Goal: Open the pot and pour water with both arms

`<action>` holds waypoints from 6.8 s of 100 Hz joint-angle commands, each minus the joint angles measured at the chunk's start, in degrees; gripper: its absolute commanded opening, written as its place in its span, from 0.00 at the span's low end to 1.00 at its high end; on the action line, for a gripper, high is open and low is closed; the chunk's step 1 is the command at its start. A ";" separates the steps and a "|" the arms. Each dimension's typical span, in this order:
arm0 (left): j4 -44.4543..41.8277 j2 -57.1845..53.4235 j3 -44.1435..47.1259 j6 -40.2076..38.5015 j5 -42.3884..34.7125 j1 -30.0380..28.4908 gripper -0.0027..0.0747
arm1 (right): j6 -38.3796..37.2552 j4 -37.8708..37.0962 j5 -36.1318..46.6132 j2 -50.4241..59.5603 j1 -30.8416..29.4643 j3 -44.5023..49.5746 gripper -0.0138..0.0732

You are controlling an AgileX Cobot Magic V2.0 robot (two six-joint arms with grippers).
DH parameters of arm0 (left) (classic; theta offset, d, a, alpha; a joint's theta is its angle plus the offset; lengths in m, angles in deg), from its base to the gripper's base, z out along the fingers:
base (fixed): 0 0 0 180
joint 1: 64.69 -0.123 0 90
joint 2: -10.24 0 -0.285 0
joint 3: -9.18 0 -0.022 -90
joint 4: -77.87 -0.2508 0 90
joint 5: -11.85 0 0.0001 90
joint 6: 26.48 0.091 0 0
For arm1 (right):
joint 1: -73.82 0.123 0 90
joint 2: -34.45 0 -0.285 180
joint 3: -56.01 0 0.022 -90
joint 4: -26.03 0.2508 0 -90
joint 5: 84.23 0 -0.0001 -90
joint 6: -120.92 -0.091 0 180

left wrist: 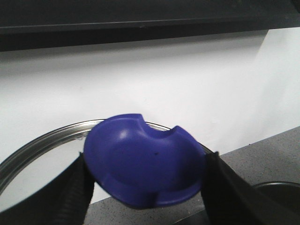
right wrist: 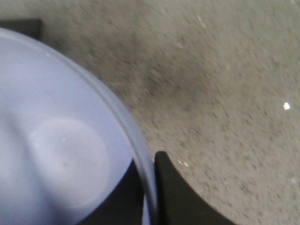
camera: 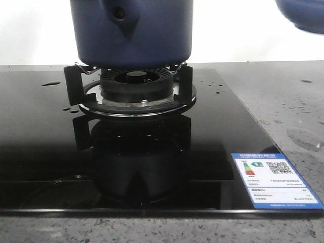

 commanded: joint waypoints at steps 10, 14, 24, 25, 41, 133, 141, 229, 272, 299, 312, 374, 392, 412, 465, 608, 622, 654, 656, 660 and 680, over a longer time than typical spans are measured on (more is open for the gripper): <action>4.09 -2.11 -2.36 -0.20 0.00 -0.09 0.47 | -0.50 -2.33 2.06 2.04 -1.62 3.20 0.10; 4.09 -2.11 -2.36 -0.20 0.00 -0.09 0.47 | -0.50 -2.75 2.19 1.74 -1.62 4.11 0.10; 4.09 -2.11 -2.36 -0.20 0.00 -0.09 0.47 | -0.50 -2.98 2.61 0.55 -1.62 5.46 0.10; 4.09 -2.11 -2.36 -0.20 0.00 -0.09 0.47 | -0.50 -2.98 2.61 0.37 -1.62 5.59 0.10; 4.09 -2.11 -2.36 -0.20 0.10 -0.09 0.47 | -0.50 -2.98 2.61 -2.37 -1.62 5.68 0.10; 4.09 -2.11 -2.36 -0.20 1.13 -0.09 0.47 | -0.20 -3.01 2.85 -7.19 -1.62 5.15 0.38; 4.26 -2.11 -2.36 -0.20 2.64 -0.09 0.47 | -0.20 -2.83 2.21 -6.82 -1.62 4.11 0.58; 6.18 6.31 -2.36 -0.10 9.23 19.01 0.47 | -0.20 2.43 -1.03 5.41 -1.62 -1.41 0.67; 6.33 9.48 -2.36 0.50 8.19 20.20 0.47 | -0.20 3.11 -1.03 5.41 -1.62 -1.41 0.67; 6.13 9.59 -2.36 0.50 9.60 20.20 0.47 | -0.20 3.11 -0.93 5.41 -1.62 -1.41 0.67; 6.13 9.59 -2.36 0.50 9.85 20.20 0.47 | -0.20 3.20 -0.93 5.41 -1.62 -1.41 0.67; 2.92 10.58 -2.36 0.50 11.24 20.09 0.74 | -0.20 3.33 -0.93 5.41 -1.62 -1.41 0.67; 3.17 8.47 -2.36 0.50 11.17 19.45 0.75 | -0.20 3.33 -0.93 5.41 -1.62 -1.41 0.67; 3.17 2.89 -2.36 0.50 11.17 15.13 0.74 | -0.20 3.77 -1.16 5.41 -1.62 -1.41 0.67; -0.87 -8.76 -2.21 -8.01 10.79 2.90 0.01 | 14.31 28.81 12.18 13.67 -1.52 3.74 0.10; 6.80 -56.87 54.62 -4.34 -21.74 6.37 0.01 | 56.63 59.42 35.01 62.94 5.38 62.99 0.10; 6.80 -56.87 54.62 -4.34 -21.74 6.37 0.01 | 56.63 59.42 35.01 62.94 5.38 62.99 0.10; 6.35 -56.87 54.75 -4.76 -22.25 6.37 0.01 | 56.63 59.42 35.01 62.94 5.38 62.99 0.10; 5.39 -56.87 54.75 -5.21 -22.25 6.37 0.01 | 56.63 59.42 35.01 62.94 5.38 62.99 0.10; 1.97 -56.87 54.75 -8.73 -22.85 6.37 0.01 | 56.63 59.42 35.01 62.94 5.38 62.99 0.10; -53.49 -56.87 54.75 -68.21 -29.68 6.37 0.01 | 56.63 59.42 35.01 62.94 5.38 62.99 0.10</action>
